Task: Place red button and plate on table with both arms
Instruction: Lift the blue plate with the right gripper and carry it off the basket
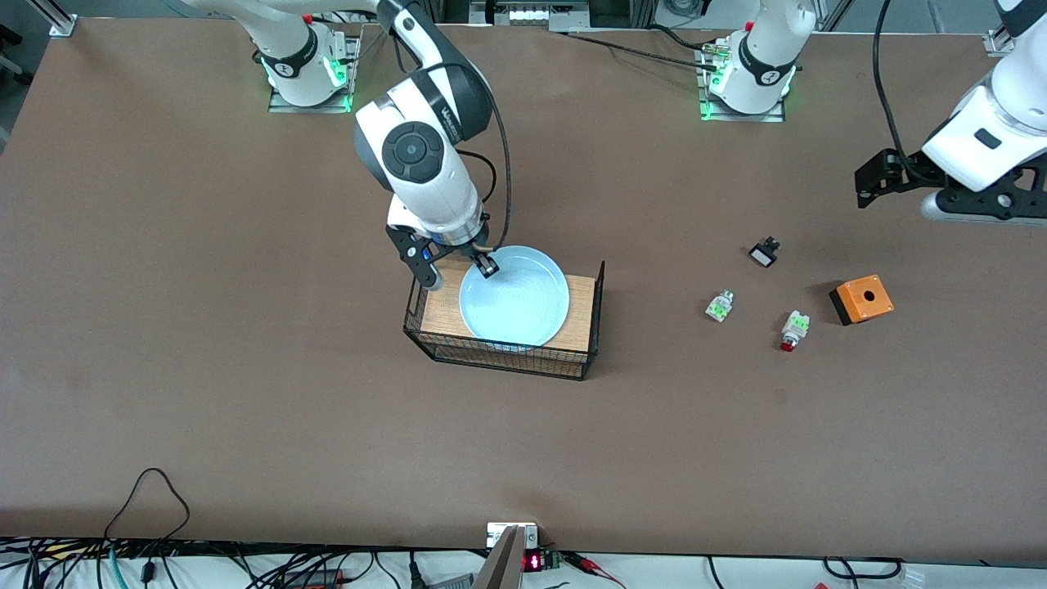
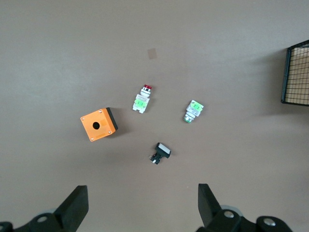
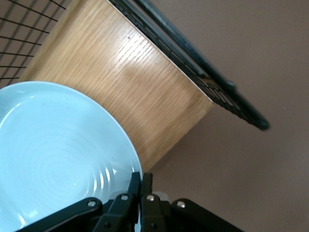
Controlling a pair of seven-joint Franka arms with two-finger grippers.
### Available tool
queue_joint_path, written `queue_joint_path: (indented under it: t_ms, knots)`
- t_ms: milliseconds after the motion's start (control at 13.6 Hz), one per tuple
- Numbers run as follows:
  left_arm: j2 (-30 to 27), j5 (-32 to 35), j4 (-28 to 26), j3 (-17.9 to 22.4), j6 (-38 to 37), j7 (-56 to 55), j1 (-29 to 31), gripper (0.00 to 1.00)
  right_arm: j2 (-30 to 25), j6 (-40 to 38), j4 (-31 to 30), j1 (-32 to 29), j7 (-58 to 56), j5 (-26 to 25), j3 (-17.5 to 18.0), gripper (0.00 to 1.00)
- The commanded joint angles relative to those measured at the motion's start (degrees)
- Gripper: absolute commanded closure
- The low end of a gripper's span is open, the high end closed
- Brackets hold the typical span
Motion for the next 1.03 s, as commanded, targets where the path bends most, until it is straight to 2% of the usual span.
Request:
queue_joint_path:
  t_ms: [0, 295, 516, 663, 958]
  knots:
    - [-1.23, -0.66, -0.57, -0.31, -0.77, -0.47, -0.26, 0.00, -4.18, -2.83, 0.21, -0.16, 0.04, 0.52, -0.61, 0.99]
    - [-1.14, -0.74, -0.04, -0.40, -1.21, -0.65, -0.35, 0.00, -7.88, -8.61, 3.89, -0.68, -0.04, 2.45, -0.87, 0.99]
    - [-1.14, -0.74, -0.04, -0.48, -2.43, -0.82, -0.35, 0.00, -7.97, -15.20, 11.00, -2.34, -0.83, 4.11, -1.57, 0.99]
    - [-1.14, -0.83, 0.05, -0.48, -2.44, -0.73, -0.35, 0.00, -7.96, -17.41, 12.60, -6.20, -5.81, 6.14, -1.57, 0.99]
    - [-1.14, -0.83, 0.05, -0.48, -2.44, -0.73, -0.35, 0.00, -7.96, -21.63, 12.60, -13.67, -21.18, 6.32, -1.49, 0.99]
